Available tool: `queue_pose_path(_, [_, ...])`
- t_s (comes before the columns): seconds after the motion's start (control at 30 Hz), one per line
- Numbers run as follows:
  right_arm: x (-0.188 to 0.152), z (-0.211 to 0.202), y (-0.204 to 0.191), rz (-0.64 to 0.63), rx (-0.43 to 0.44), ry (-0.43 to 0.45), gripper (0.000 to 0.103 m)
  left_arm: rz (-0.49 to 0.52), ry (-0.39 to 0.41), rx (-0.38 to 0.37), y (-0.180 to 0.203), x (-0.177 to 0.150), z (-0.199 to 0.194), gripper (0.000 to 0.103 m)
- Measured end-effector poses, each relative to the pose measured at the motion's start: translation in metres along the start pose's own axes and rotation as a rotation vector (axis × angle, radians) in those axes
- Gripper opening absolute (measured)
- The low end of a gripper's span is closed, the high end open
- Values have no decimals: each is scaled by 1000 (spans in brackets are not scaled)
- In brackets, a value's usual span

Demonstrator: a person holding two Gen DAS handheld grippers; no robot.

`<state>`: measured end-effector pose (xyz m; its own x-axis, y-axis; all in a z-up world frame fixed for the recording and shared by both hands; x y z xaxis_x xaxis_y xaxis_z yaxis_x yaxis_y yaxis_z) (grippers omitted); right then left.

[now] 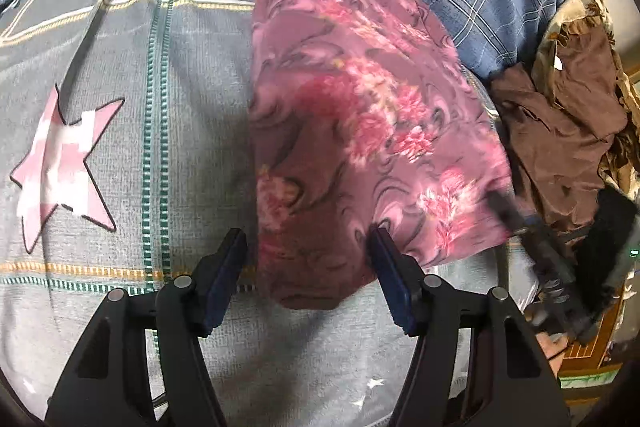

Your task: Fold small clothes

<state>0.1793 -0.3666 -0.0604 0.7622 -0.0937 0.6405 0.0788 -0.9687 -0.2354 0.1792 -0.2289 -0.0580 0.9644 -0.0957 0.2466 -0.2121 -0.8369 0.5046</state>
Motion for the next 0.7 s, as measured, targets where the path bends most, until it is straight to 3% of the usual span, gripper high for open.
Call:
queue_pose_path(0.07, [4,-5,14,64,1,40,12,12,7,2,1,-2,-3,63])
queue_pose_path(0.17, [-15,23,37,125,-11,-76,14,29,-20,5,2,-6,-7,63])
queue_pose_path(0.27, [-2,11,37,155,23,-52,23,57,-18,-86,6,-12,-29,63])
queue_pose_path(0.33, [22,-6,40,190,53,47,29,68,61,-138,12,-1,-53,63])
queue_pose_path(0.4, [50,-12,44,236,102,118,44,73,111,-134,19,20,-63,63])
queue_pose_path(0.53, [86,7,26,205,146,134,42,26,111,-137,28,62,-45,63])
queue_pose_path(0.57, [93,15,18,180,162,141,37,20,98,-125,27,70,-34,63])
queue_pose_path(0.63, [94,30,8,141,128,123,28,45,112,-31,24,78,-18,63])
queue_pose_path(0.7, [84,56,10,101,44,45,24,62,88,37,15,77,-1,64])
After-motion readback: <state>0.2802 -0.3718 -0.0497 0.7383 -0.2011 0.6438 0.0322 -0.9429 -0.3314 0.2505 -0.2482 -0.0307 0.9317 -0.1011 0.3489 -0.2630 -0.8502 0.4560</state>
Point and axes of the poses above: each gripper's, at about its wrist camera, not at the fingertips, and z roughly the way its jaws point, y to its right, x to its top, the point moved 8 cm from there along z, roughly the way its jaws point, and after that the axes turned 5 degrees about -x, right-handed, at the moved point
